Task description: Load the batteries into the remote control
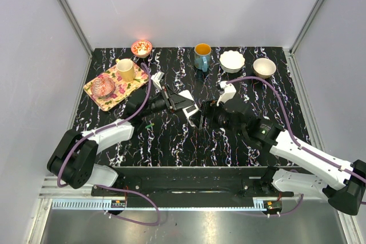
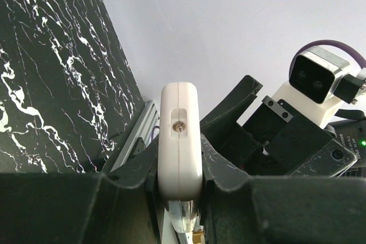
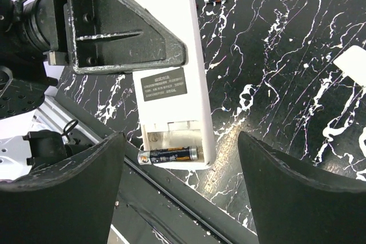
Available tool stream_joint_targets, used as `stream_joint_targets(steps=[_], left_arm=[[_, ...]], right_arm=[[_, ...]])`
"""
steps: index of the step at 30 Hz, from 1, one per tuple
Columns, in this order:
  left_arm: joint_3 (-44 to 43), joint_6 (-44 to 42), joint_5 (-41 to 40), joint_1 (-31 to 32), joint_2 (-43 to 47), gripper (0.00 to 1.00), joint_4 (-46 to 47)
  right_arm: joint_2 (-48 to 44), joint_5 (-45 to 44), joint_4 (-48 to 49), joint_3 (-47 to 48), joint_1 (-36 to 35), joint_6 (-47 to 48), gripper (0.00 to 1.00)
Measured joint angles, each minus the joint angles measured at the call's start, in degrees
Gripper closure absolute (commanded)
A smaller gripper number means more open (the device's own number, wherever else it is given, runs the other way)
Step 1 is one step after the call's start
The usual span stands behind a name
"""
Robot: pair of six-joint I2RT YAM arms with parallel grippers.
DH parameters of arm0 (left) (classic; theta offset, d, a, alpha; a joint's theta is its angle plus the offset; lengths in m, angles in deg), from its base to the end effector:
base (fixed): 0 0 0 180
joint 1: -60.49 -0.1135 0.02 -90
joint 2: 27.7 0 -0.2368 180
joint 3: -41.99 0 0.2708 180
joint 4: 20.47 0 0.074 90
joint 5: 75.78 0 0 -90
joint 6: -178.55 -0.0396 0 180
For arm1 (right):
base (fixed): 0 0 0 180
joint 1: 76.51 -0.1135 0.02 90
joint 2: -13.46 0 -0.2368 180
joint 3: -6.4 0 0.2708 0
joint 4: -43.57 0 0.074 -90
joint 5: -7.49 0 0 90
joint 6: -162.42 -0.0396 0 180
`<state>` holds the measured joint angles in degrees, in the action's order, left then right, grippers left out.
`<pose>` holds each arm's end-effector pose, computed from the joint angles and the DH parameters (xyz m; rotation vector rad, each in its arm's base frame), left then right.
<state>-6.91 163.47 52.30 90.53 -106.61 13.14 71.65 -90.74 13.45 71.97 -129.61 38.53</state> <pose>0.2595 -0.1783 0.2170 -0.0744 1.8828 -1.8656 0.1655 0.2110 0.3058 -0.2466 2.0485 0.8360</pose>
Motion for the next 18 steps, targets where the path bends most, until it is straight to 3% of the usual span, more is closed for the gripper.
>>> stream_joint_targets(steps=[18], left_arm=[[0.20, 0.85, 0.04, 0.00, 0.00, 1.00, 0.94]], right_arm=[[1.73, 5.77, -0.09, 0.13, 0.24, 2.14, 0.25]])
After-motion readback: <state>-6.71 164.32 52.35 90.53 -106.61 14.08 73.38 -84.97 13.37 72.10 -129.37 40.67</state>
